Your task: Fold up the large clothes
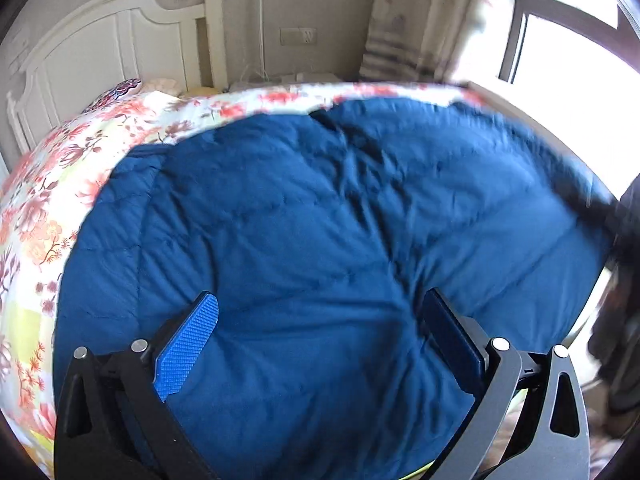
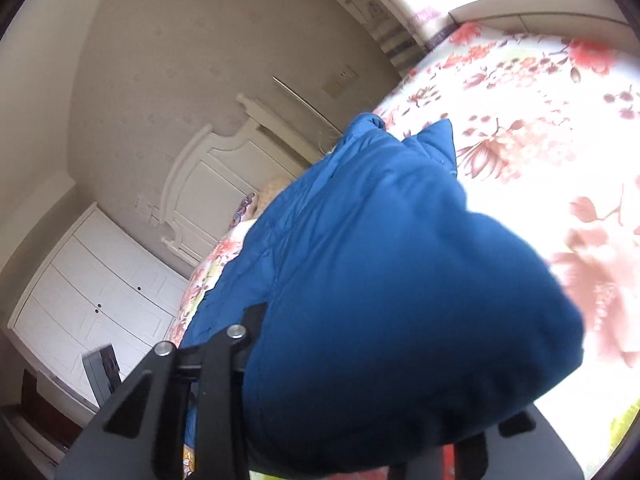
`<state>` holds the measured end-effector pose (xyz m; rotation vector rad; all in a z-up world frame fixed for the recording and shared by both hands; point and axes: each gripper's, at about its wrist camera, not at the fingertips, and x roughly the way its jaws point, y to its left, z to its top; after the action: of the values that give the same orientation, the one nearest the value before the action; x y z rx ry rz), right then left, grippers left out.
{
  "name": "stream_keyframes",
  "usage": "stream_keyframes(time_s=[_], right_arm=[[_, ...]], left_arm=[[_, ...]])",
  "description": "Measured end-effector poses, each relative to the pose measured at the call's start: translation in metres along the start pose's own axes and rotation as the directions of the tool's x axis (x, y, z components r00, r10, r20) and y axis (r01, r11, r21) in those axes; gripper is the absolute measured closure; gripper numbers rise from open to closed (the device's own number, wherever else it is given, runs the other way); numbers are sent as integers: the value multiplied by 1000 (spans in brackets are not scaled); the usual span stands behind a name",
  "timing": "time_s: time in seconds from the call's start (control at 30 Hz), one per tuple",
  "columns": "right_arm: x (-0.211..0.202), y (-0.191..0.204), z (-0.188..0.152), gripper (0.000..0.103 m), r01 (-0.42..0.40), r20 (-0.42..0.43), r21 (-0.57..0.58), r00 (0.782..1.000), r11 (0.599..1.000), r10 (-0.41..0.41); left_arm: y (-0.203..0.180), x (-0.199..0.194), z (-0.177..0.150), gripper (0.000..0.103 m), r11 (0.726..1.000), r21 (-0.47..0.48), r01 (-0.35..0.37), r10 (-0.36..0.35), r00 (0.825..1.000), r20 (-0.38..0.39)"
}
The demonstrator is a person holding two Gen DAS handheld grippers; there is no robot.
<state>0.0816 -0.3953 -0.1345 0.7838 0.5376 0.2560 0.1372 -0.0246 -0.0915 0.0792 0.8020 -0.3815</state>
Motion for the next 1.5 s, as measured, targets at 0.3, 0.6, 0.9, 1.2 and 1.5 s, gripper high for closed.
stream_keyframes(time_s=[0.3, 0.6, 0.9, 1.2, 1.5], right_arm=[[-42, 33, -1, 72, 40, 67, -181, 997, 983, -29], [-20, 195, -24, 72, 177, 161, -678, 983, 713, -91], [165, 322, -256, 52, -50, 26, -976, 938, -210, -346], [184, 314, -275, 51, 39, 129, -958, 944, -286, -304], [175, 307, -277, 39, 71, 150, -949, 958, -308, -243]], left_arm=[[-94, 20, -28, 4, 957, 275, -88, 82, 996, 35], [76, -97, 2, 5, 990, -128, 60, -33, 979, 201], [184, -208, -17, 5, 940, -338, -45, 183, 903, 389], [142, -127, 31, 5, 997, -68, 39, -24, 979, 201], [117, 16, 66, 4, 997, 80, -20, 23, 999, -42]])
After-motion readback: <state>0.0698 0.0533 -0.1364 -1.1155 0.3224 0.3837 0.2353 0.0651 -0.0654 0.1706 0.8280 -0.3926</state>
